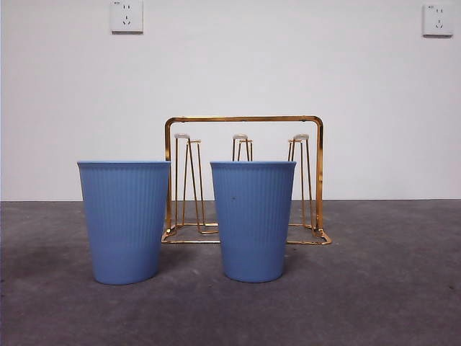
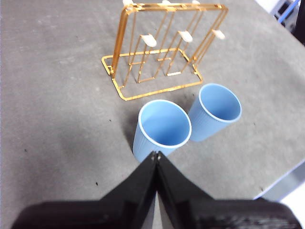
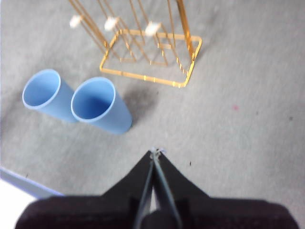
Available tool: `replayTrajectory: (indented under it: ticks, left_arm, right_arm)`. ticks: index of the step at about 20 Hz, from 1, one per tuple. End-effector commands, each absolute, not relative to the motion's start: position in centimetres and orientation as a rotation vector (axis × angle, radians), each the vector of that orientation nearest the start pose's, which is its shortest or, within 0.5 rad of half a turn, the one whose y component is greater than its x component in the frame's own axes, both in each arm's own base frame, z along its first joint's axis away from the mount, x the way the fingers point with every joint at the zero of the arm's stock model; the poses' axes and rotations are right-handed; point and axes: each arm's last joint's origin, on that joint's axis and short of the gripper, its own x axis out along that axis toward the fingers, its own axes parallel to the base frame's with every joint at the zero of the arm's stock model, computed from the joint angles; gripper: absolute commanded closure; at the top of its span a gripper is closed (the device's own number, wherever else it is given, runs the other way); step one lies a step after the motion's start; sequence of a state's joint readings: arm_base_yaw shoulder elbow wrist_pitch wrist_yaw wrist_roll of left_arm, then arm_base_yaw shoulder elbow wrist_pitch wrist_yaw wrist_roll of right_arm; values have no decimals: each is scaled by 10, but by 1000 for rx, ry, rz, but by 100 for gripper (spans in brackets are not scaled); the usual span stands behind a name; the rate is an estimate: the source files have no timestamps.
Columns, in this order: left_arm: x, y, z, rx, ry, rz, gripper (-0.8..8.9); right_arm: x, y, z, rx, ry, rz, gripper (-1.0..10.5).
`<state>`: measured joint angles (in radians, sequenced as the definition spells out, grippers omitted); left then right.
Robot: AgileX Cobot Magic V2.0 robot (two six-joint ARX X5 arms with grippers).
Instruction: Pick up cup 1,put cup 1 in the cup rack,pick up cup 2,put cup 2 in the cup rack
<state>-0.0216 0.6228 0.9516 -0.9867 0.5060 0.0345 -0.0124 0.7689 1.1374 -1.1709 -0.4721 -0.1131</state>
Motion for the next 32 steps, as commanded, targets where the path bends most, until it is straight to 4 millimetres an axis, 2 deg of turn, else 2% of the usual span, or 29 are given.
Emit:
replayTrajectory:
  ticks: [1, 6, 7, 8, 10, 11, 12, 19, 23, 27, 32]
  left_arm:
    - [91, -16, 340, -88, 631, -538, 820]
    - [92, -17, 340, -85, 636, -547, 811]
    - [92, -17, 340, -85, 635, -547, 785]
    - [92, -17, 340, -86, 633, -549, 674]
    - [92, -18, 341, -126, 634, -584, 289]
    - [92, -19, 342, -154, 635, -602, 154]
    - [94, -20, 342, -166, 632, -627, 135]
    - [103, -22, 343, -209, 633, -699, 135]
    - [107, -24, 343, -209, 633, -716, 135]
    - [111, -28, 345, -248, 622, -810, 135]
    - [115, -32, 346, -296, 627, -910, 135]
  right_arm:
    - [104, 12, 365, 81, 768, 505, 956]
    - [104, 13, 366, 84, 761, 515, 944]
    - [105, 13, 366, 86, 757, 519, 910]
    - [105, 13, 366, 86, 754, 522, 808]
    - [105, 14, 366, 100, 752, 545, 542]
    - [106, 14, 366, 111, 751, 565, 423]
    - [106, 14, 366, 122, 754, 580, 375]
    - [121, 18, 362, 169, 810, 627, 379]
    - [145, 27, 362, 206, 830, 660, 383]
    - [187, 62, 356, 203, 873, 695, 384]
    - [238, 129, 327, 38, 1037, 646, 385]
